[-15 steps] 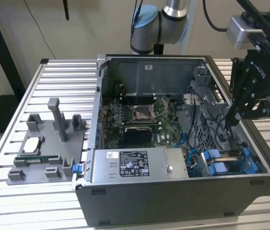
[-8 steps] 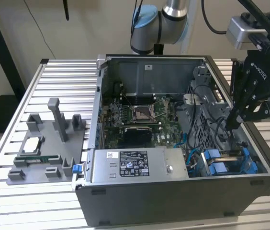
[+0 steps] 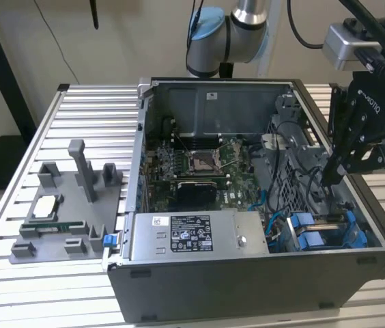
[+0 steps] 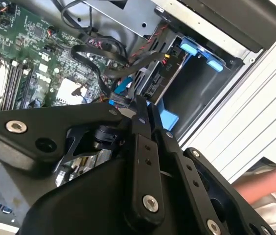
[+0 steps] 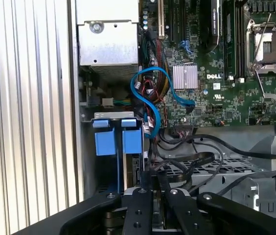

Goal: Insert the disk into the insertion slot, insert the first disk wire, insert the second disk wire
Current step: 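Insert the second disk wire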

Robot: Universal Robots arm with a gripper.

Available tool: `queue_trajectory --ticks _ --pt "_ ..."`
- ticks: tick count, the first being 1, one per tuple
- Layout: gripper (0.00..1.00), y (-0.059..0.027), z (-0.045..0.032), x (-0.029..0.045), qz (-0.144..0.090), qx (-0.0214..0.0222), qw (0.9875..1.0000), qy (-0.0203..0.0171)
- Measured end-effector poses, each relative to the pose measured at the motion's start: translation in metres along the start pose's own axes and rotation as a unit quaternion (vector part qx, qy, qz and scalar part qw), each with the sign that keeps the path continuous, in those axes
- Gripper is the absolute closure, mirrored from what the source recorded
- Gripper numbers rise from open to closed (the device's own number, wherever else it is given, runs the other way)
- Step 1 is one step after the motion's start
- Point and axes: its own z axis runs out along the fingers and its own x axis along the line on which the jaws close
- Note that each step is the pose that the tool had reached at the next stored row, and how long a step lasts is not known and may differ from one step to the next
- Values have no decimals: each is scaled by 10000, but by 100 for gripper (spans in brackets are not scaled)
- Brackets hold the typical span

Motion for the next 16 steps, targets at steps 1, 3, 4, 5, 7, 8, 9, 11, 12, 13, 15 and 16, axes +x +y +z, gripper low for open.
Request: queue_trajectory --ticks 1,3,4,5,7,8,9,11,12,13,15,16 --pt "100 0 1 0 0 0 10000 3" --pt "100 0 8 3 0 0 10000 6" --pt "100 -1 12 4 0 1 10000 11" --pt "100 -1 18 5 1 1 10000 21" --pt "100 -2 36 7 2 5 10000 51" --pt "100 -2 45 8 2 8 10000 68" --pt "100 -3 55 9 3 11 10000 84" --pt "100 -4 78 11 4 16 9999 105" --pt "100 -4 90 14 4 19 9999 113" --pt "100 -5 101 18 4 22 9999 117" --pt "100 -6 125 30 4 29 9999 120" --pt "100 -7 136 34 4 33 9999 121"
